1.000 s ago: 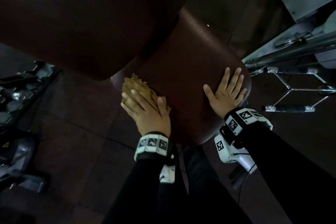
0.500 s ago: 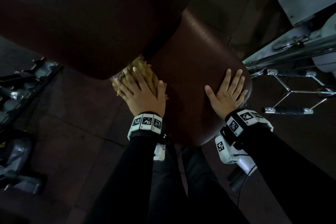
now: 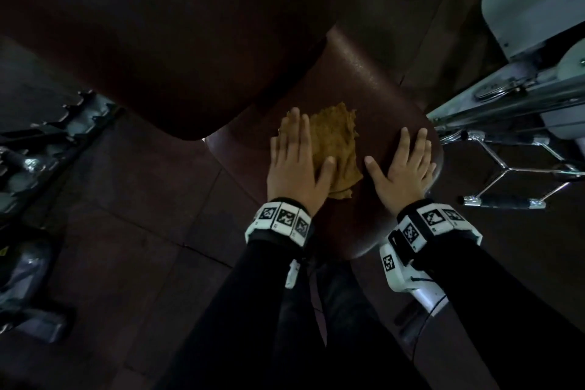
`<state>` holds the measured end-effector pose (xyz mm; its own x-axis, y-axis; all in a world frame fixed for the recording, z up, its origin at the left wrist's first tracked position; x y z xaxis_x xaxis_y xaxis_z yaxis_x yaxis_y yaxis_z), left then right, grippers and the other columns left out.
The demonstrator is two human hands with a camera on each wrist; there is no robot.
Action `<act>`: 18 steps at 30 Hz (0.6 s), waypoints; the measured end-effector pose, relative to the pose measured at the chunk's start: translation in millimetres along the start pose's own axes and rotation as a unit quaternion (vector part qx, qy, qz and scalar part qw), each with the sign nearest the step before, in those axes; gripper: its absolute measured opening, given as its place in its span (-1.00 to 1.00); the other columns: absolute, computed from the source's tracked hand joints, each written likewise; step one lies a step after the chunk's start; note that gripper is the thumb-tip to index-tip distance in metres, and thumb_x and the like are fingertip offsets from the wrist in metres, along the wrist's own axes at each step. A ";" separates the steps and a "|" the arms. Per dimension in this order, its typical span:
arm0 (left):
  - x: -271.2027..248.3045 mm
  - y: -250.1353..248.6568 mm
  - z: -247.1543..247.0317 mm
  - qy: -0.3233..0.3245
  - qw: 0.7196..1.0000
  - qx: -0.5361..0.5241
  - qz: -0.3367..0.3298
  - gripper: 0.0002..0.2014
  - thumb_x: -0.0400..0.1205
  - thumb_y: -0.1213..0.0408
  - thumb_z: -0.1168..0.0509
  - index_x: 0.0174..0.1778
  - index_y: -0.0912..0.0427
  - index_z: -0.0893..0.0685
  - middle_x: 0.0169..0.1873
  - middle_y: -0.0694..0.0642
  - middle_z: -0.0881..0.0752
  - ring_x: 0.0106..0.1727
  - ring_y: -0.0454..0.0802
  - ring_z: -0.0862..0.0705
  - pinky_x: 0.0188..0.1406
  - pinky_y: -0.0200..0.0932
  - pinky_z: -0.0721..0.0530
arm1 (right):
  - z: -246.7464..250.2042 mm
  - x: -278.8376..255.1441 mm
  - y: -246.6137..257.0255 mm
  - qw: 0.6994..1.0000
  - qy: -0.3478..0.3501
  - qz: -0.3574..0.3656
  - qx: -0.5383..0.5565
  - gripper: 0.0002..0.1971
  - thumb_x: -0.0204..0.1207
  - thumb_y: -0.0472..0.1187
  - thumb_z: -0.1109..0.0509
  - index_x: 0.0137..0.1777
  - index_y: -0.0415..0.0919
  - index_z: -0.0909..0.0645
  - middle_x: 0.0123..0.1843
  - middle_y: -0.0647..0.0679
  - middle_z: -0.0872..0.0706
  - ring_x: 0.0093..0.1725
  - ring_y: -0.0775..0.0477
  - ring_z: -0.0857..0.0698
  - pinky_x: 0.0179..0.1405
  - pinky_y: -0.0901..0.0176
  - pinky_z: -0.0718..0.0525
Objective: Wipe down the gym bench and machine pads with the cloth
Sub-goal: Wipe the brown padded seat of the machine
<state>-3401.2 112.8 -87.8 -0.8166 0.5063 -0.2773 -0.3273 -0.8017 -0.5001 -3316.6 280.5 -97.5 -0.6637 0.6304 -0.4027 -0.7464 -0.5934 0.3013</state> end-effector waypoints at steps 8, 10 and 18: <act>-5.9 67.4 13.9 0.000 0.991 0.059 0.121 -0.34 0.71 -0.13 0.18 0.61 0.05 0.33 0.65 0.01 0.31 0.62 -0.05 0.39 0.54 0.25 0.39 | 5.6 -16.5 70.5 0.973 -0.087 0.213 0.027 -0.61 0.61 -0.14 -0.23 0.43 -0.14 -0.49 0.54 -0.28 -0.37 0.57 -0.36 -0.23 0.46 -0.32 -0.35; -5.5 67.8 11.0 0.004 0.991 0.045 0.122 -0.36 0.71 -0.13 0.21 0.57 0.00 0.41 0.58 -0.08 0.42 0.57 -0.11 0.48 0.50 0.21 0.49 | -5.6 -24.1 87.7 0.972 -0.051 0.230 0.010 -0.60 0.63 0.01 -0.18 0.46 0.03 -0.45 0.58 -0.18 -0.32 0.61 -0.32 -0.15 0.42 -0.31 -0.38; -2.5 71.6 10.7 0.038 0.991 0.024 0.129 -0.36 0.65 -0.20 0.32 0.50 -0.11 0.53 0.44 -0.23 0.63 0.48 -0.19 0.63 0.33 0.06 0.73 | -30.6 -25.8 91.2 0.970 0.048 0.234 -0.050 -0.44 0.66 -0.15 -0.16 0.60 0.23 -0.13 0.70 -0.03 0.08 0.64 -0.32 0.23 0.54 -0.33 -0.09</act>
<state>-3427.8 50.7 -114.1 -0.8379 0.3041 -0.4533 -0.1368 -0.9209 -0.3649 -3366.1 194.9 -86.1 -0.9176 0.2339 -0.3215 -0.3528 -0.8518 0.3873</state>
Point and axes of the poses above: each hand's wrist, its own x-axis towards the middle knuckle, its own z-axis out of the back of the hand, y = z × x, the point moved 3 cm from there along x, towards the middle knuckle
